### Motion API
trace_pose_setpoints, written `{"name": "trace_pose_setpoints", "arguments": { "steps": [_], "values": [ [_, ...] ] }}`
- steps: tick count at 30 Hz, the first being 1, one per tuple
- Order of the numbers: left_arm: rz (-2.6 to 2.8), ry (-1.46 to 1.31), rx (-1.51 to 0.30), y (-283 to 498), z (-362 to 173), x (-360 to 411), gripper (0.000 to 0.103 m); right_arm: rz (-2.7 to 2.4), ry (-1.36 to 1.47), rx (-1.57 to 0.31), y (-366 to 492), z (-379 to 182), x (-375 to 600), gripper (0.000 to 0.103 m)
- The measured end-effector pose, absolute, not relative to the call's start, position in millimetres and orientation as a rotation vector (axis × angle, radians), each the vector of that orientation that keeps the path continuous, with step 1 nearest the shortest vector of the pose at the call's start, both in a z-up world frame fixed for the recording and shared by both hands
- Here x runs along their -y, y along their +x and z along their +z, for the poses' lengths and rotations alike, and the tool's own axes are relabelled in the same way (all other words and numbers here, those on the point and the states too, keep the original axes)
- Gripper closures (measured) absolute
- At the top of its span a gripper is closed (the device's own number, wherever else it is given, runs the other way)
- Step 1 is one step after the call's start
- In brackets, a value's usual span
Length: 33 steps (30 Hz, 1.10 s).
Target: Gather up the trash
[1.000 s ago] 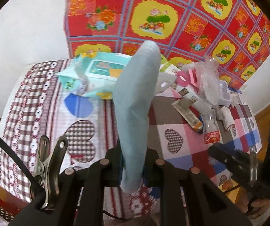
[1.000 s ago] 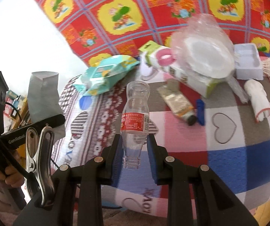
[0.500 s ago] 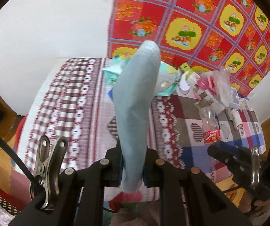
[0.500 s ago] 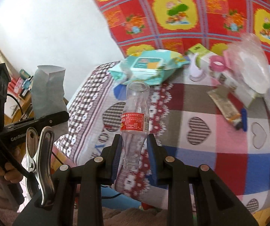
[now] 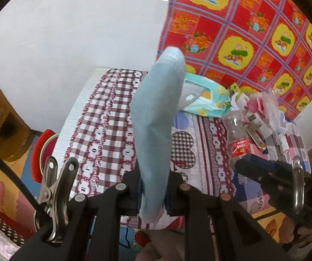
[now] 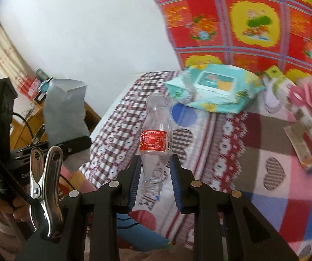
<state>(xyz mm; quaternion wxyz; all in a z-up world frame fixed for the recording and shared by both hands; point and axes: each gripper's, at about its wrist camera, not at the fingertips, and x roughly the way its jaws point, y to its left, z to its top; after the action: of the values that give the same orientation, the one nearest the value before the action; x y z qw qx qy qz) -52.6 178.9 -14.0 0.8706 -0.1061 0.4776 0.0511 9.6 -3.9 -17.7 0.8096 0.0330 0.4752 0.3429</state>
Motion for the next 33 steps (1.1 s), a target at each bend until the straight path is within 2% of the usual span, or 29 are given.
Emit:
{"name": "trace_pose_setpoints", "arguments": {
  "steps": [19,33],
  "values": [
    [0.277,-0.345,-0.994,-50.6,-25.0,-247.4,0.087,0.925,-0.042,-1.035,47.1,-28.6,-74.3,0.075],
    [0.353,-0.413,-0.994,-60.6,-28.4,-314.6,0.087,1.003,-0.076,-1.062,41.0,-29.1,-140.7,0.075]
  ]
}}
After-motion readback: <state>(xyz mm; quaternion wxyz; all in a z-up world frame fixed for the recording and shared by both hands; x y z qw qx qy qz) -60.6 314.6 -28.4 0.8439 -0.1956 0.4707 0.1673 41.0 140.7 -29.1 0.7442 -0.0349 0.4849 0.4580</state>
